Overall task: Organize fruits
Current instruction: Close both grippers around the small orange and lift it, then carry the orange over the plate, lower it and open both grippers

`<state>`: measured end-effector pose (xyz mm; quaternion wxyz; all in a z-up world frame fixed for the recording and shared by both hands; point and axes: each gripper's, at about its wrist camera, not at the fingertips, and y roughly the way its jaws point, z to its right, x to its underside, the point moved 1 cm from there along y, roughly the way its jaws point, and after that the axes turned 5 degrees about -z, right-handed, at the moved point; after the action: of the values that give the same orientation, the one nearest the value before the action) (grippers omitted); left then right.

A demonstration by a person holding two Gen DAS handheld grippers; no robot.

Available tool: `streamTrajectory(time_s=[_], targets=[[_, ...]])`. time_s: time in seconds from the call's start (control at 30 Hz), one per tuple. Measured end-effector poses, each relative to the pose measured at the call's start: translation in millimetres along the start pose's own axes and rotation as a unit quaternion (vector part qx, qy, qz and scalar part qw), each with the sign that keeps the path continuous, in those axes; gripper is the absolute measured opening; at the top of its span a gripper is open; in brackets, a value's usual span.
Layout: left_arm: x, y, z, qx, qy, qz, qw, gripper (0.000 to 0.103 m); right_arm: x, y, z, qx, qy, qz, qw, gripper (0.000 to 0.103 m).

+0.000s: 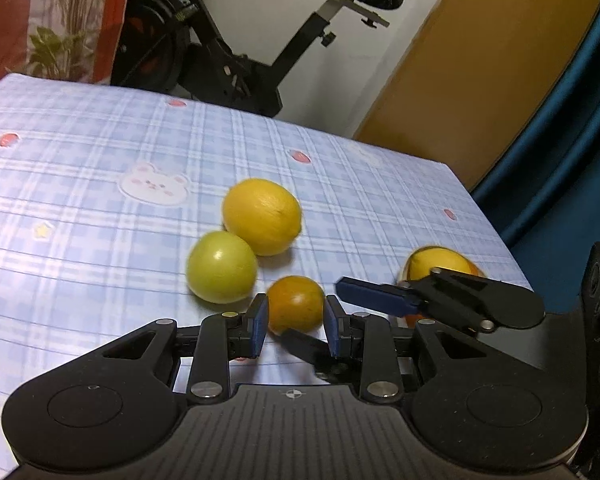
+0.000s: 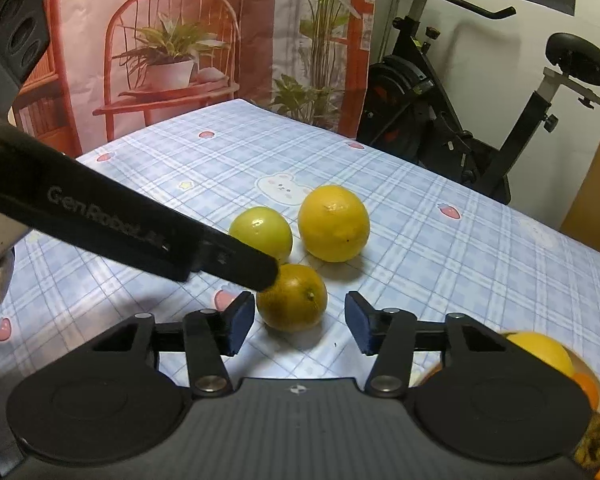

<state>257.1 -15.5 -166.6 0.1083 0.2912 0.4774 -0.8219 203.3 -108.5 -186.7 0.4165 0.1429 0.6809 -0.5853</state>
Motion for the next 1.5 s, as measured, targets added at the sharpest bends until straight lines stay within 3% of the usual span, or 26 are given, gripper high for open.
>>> streamTrajectory(time_s=[0.3, 0.37, 0.6, 1.13, 1.5], targets=[[0.4, 14.1, 5.0, -0.012, 0.015, -0.009, 0.9998, 0.036, 2.6, 11.6, 3.8, -0.010, 0.019, -0.006, 1.000, 0.053], [0.0, 16.0, 4.2, -0.013, 0.014, -0.008, 0.9998, 0.039, 2.6, 13.1, 4.0, -0.011, 0.022, -0.008, 1.000, 0.047], [4.0, 15.4, 13.4, -0.012, 0.038, -0.006, 0.9992, 0.039, 4.9, 9.1, 4.1, -0.007, 0.032, -0.008, 0.999, 0.046], [12.9, -7.8, 68.4, 0.006, 0.086, 0.016, 0.9961, 0.039, 22.1, -51.3, 16.0, 0.014, 0.078, 0.041, 0.996, 0.046], [14.9, -2.8, 117.9, 0.030, 0.124, 0.017, 0.9917, 0.039, 45.2, -96.7, 37.2, 0.042, 0.121, 0.070, 0.989, 0.046]])
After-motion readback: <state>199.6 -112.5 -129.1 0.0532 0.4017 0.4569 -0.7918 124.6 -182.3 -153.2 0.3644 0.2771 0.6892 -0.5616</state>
